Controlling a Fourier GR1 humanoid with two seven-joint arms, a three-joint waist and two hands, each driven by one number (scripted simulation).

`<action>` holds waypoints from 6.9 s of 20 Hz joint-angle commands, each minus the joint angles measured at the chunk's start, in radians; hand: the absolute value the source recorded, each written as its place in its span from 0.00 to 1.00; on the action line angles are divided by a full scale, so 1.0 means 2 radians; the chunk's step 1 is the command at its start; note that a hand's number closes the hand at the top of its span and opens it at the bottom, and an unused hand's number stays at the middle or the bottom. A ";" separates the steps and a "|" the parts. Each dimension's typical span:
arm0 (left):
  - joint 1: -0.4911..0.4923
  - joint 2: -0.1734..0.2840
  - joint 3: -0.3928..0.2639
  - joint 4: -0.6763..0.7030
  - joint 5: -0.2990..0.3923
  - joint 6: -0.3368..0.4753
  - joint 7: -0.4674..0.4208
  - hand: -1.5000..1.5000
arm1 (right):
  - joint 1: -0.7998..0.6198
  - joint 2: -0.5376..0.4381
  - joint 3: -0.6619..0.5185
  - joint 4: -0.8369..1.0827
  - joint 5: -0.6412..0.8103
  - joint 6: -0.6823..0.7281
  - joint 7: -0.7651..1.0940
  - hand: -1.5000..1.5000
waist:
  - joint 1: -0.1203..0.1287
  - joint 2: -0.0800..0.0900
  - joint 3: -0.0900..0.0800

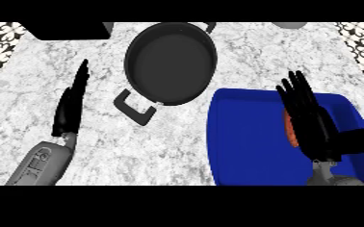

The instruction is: Pick the sweet potato from the tray and place it in the pot

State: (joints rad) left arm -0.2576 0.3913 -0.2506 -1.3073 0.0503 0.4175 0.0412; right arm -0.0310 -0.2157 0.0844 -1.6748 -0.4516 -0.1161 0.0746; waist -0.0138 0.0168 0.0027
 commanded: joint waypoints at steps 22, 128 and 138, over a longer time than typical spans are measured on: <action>0.092 -0.034 -0.016 -0.147 0.185 -0.190 0.094 0.50 | -0.034 -0.299 0.020 0.039 0.336 0.010 0.366 0.00 | 0.008 -0.011 -0.002; 0.117 -0.133 0.066 -0.174 0.099 -0.265 0.141 0.50 | -0.142 -0.005 0.190 -0.241 0.718 0.215 0.486 1.00 | 0.005 -0.010 -0.002; 0.102 -0.127 0.078 -0.174 0.110 -0.278 0.167 0.50 | -0.356 0.085 0.078 -0.191 0.661 0.281 0.487 1.00 | 0.010 -0.009 -0.002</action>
State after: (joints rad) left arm -0.0340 0.1131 -0.1216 -1.6537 0.2408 -0.1090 0.3444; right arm -0.5960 -0.0972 0.3335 -2.0990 0.9166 0.3579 0.9789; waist 0.0041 -0.0018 -0.0010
